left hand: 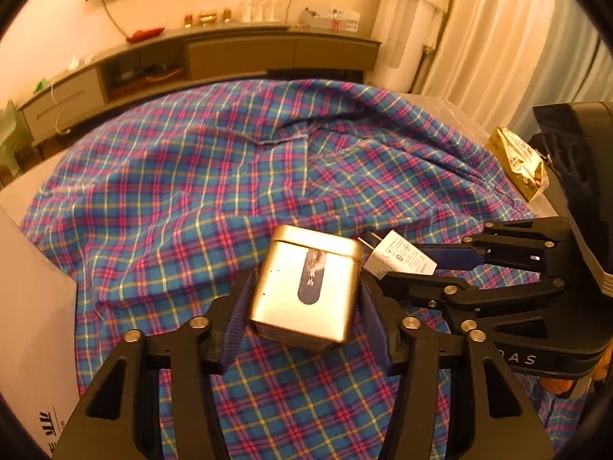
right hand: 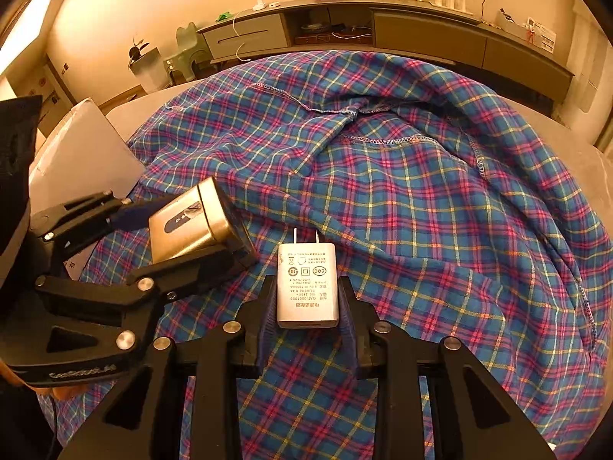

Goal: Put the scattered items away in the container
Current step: 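Grasp the gold tin with the left tool while the right tool grasps the white charger, then lift the gold tin and charger and carry them over the white box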

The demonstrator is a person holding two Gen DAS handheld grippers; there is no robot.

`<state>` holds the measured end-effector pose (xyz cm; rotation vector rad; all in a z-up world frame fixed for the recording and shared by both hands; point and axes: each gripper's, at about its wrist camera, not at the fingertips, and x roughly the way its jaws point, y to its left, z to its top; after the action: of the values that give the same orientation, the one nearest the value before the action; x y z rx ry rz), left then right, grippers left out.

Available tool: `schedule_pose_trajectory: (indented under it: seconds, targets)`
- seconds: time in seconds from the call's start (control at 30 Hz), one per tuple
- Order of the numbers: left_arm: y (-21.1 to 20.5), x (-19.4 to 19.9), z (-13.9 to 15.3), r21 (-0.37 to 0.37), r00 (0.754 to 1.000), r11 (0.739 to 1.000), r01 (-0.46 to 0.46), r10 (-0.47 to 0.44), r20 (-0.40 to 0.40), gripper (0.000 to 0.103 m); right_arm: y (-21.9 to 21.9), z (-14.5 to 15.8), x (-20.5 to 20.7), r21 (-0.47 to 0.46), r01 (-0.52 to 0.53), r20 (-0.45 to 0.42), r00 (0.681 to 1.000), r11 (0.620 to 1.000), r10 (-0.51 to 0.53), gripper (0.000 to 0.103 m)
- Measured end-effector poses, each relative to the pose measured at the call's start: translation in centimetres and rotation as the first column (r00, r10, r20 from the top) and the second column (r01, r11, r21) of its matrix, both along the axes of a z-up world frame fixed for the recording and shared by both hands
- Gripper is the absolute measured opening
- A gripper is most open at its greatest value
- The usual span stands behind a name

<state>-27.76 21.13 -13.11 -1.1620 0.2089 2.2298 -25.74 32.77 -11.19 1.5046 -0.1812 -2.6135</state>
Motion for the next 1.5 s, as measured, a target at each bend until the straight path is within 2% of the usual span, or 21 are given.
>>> schedule_pose_trajectory:
  seconds: [0.37,0.77,1.5]
  targets:
    - [-1.4,1.4,1.0,0.014,0.998,0.999,-0.051,0.05,0.024,0.052,-1.0,0.9,0.5,-0.008,-0.019,-0.017,1.0,1.0,0.018,0.032]
    - [-4.4,5.2,2.3,0.036,0.993,0.993,-0.116,0.115,0.042,0.052,-3.4,2.2,2.0,-0.028,-0.034,-0.039,0.999,0.999,0.032,0.032]
    - [-11.5,13.8,3.6,0.041,0.978,0.98,-0.196,0.192,0.08,0.052,-10.7,3.6,9.6,0.014,-0.113,-0.08,0.99,0.993,0.114,0.032]
